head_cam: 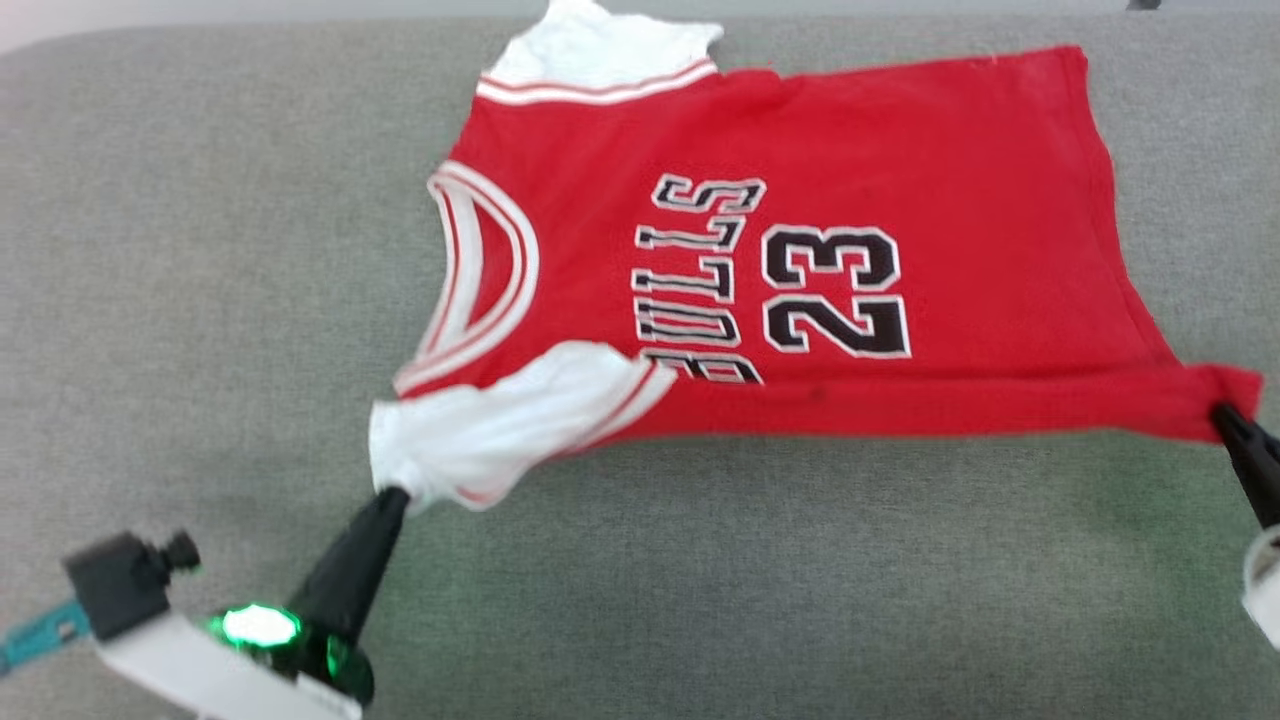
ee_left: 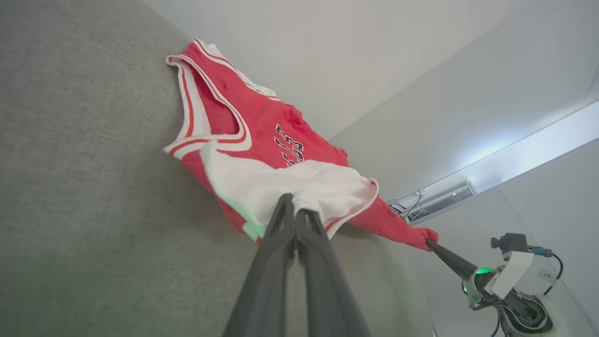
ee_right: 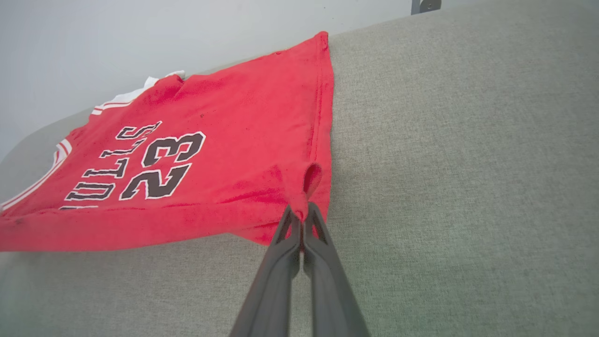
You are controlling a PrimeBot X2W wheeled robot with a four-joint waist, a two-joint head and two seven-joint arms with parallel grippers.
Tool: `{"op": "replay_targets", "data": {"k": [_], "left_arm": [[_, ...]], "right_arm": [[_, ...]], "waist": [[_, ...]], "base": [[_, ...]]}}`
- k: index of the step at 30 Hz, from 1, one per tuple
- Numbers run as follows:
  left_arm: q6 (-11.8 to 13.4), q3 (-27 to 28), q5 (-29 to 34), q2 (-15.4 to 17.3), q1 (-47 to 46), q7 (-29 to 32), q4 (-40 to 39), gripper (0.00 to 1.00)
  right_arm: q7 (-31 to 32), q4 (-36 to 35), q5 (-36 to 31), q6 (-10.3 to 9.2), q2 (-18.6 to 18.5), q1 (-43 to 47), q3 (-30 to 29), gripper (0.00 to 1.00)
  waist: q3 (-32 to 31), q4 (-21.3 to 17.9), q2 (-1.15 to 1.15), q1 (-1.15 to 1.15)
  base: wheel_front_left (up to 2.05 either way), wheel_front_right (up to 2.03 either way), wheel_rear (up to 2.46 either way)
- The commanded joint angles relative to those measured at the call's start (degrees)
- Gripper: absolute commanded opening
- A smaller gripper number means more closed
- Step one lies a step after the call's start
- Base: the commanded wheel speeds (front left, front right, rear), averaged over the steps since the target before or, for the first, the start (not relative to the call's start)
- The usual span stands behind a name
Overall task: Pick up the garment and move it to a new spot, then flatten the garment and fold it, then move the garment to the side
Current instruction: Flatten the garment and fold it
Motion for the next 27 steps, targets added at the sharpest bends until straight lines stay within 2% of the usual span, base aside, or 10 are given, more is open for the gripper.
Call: {"op": "replay_targets", "data": {"k": [1,7,11,20,27], "left_arm": [[0.08,0.36,0.72,0.39,1.55,0.07,-0.92,0.0],[0.08,2.45,2.64,0.88,6.96,0.07,-4.8,0.0],[0.08,3.11,3.57,0.44,7.07,0.07,-5.16,0.0],[0.08,-1.21,3.57,-0.71,-2.57,1.15,-1.04,0.0],[0.08,-2.98,2.92,-3.63,-11.81,0.7,5.87,0.0]], "right_arm": [[0.49,-1.43,0.44,-0.04,0.48,1.46,-0.92,0.0],[3.03,-8.26,0.83,-0.04,3.16,7.66,-3.75,0.0],[4.03,-9.31,1.24,-0.04,4.07,8.31,-4.63,0.0],[3.81,-5.78,0.05,-0.04,4.13,2.82,-3.37,0.0],[0.38,0.34,-0.36,-0.04,4.69,-3.94,-2.46,0.0]], "waist": [[-0.2,0.27,0.0,0.0],[-0.27,0.6,0.0,0.0],[-0.47,0.35,0.0,0.0],[-0.53,0.27,0.0,0.0],[0.13,-0.09,0.0,0.0]], "base": [[0.0,0.0,0.0],[0.0,0.0,0.0],[0.0,0.0,0.0],[0.0,0.0,0.0],[0.0,0.0,0.0]]}}
